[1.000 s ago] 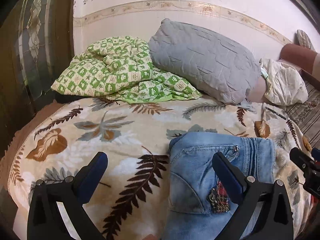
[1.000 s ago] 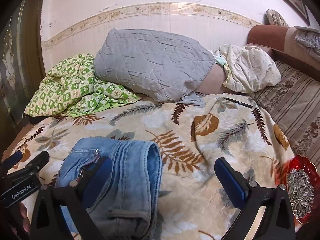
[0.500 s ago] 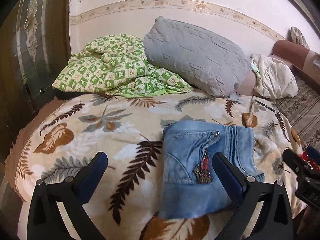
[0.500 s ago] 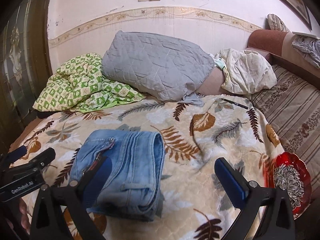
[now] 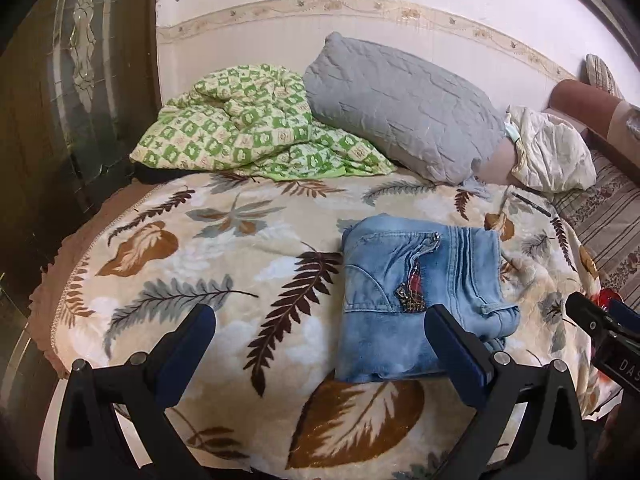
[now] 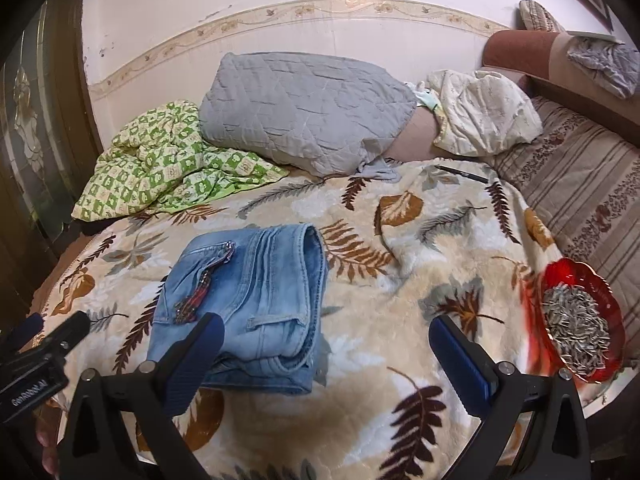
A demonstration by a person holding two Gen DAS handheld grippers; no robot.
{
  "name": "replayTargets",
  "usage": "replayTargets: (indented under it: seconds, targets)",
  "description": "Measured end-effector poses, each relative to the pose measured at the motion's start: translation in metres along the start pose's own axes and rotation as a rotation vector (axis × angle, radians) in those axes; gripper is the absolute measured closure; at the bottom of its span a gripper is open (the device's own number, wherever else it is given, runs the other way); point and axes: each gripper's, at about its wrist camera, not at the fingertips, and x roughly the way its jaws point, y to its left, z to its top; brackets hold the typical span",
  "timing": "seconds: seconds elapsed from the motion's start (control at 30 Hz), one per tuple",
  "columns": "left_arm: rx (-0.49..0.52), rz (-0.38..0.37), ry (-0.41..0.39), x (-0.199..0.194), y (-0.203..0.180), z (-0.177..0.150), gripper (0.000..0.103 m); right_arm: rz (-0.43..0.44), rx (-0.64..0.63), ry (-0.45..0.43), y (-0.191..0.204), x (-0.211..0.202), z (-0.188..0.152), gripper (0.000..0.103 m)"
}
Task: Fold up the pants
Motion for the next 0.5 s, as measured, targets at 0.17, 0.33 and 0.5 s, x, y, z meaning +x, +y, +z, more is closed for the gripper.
replayTargets:
  seconds: [0.17, 0.33, 0.5]
  targets:
    - [0.068, -0.013, -0.018, -0.012, -0.01, -0.003, 0.0, -0.031, -0.008, -0.013, -0.001, -0.014, -0.004, 0.0]
    - [0.067, -0.023, -0.017, -0.011, -0.015, -0.006, 0.0, -0.056, -0.043, -0.018, 0.003, -0.016, -0.006, 0.0]
    - [0.04, -0.031, -0.003, -0.003, -0.014, -0.007, 0.0, -0.048, -0.09, -0.017, 0.012, -0.015, -0.006, 0.0]
